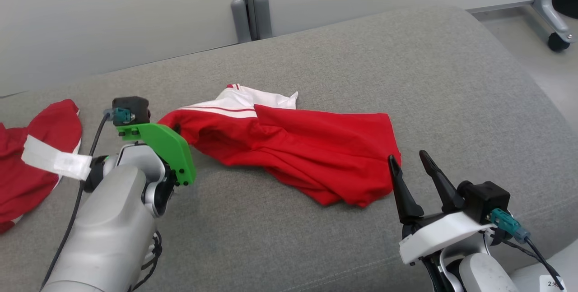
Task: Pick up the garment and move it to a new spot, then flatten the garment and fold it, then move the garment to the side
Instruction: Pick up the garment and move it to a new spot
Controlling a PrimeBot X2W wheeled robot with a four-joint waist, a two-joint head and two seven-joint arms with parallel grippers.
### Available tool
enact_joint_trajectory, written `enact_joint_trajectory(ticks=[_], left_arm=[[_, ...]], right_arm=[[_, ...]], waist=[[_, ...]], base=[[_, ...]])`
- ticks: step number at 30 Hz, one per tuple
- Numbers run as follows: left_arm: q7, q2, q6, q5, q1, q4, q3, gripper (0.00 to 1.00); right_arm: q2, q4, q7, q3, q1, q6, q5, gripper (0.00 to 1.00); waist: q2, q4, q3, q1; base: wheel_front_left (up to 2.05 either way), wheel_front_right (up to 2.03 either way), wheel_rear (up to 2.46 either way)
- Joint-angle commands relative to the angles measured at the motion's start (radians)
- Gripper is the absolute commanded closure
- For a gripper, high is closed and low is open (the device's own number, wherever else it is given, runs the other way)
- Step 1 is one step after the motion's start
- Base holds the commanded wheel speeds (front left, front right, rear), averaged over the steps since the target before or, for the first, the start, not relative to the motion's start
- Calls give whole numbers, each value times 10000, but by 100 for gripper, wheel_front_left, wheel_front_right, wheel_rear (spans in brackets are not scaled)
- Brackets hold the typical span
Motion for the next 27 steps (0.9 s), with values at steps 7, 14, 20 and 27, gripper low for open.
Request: enact_joint_trajectory(ticks=[7, 14, 20, 27], left_arm=[[-447, -214, -361, -209, 910, 161, -26, 100], [-577, -98, -515, -263, 1636, 77, -164, 100], [-593, 65, -462, -351, 2069, -32, -170, 0], [-519, 280, -345, -605, 2429, -397, 19, 0]], right_arm=[[-30, -152, 86, -160, 104, 1, -133, 0], [-30, -213, 105, -262, 184, 1, -110, 0], [-30, -214, 98, -278, 206, 1, -73, 0], [-30, -217, 123, -333, 241, 1, -87, 0]], waist=[[-1, 460, -89, 1], [-1, 901, -209, 1], [-1, 1161, -319, 1], [-1, 1401, -450, 1]], base=[[0, 0, 0], [0, 0, 0], [0, 0, 0], [0, 0, 0]])
